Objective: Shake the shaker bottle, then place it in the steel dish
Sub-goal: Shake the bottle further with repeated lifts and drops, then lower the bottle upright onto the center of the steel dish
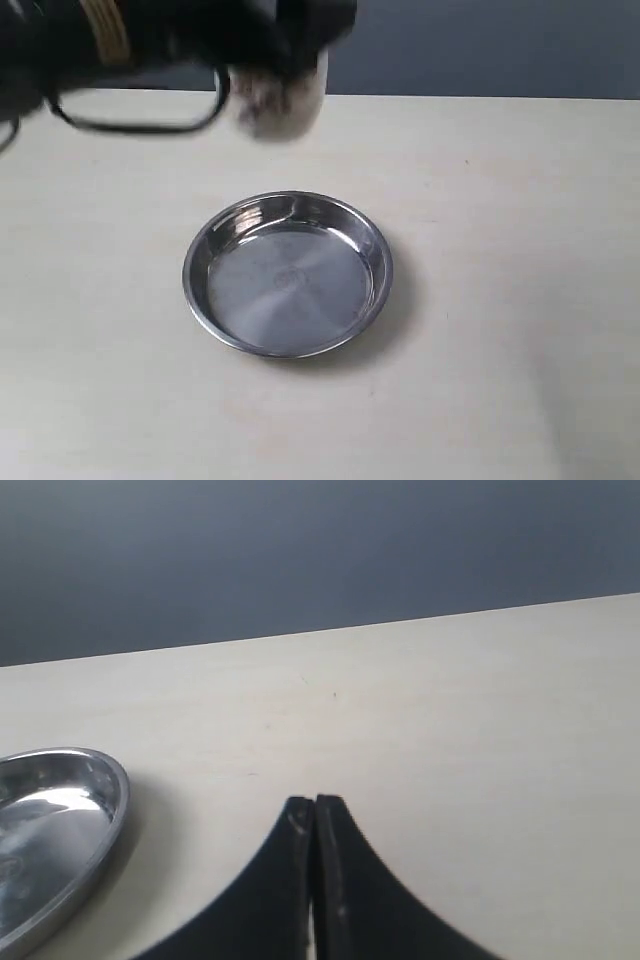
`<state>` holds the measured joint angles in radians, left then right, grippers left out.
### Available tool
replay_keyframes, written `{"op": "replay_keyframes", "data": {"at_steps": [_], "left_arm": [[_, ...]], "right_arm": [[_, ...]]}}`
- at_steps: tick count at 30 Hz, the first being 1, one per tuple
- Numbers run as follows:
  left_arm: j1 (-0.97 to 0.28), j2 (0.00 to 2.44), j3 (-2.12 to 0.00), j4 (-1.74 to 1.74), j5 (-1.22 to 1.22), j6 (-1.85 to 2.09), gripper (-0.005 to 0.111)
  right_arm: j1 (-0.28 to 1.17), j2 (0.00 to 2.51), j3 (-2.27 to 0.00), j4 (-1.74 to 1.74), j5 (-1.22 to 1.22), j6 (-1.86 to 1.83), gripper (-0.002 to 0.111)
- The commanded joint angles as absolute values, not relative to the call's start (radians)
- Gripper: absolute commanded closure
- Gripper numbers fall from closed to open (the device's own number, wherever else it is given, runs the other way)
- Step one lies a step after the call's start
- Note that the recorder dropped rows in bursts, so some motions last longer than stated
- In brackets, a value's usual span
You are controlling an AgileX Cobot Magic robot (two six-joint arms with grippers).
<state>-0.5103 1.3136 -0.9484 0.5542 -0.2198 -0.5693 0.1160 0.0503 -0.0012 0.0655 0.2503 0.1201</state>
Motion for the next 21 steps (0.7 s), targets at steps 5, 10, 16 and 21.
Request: {"op": "replay_keyframes", "data": {"at_steps": [5,10,16,21], "left_arm": [[-0.498,1.434,-0.744,0.464,-0.239,-0.568,0.106],[-0.506,1.299,-0.854,0.469,-0.411,-0.568,0.106],[-0.516,1.289,-0.771,0.491,-0.434,-0.505,0.106],[-0.516,1.520,-0.602,0.273,-0.889,-0.302,0.106]], "right_arm": [[0.119,0.054,0.000,0.062,0.237,0.117,0.109],[0.119,0.054,0.000,0.062,0.237,0.117,0.109],[0.119,0.054,0.000,0.062,0.237,0.117,0.109],[0.119,0.054,0.000,0.062,0.237,0.117,0.109]]}}
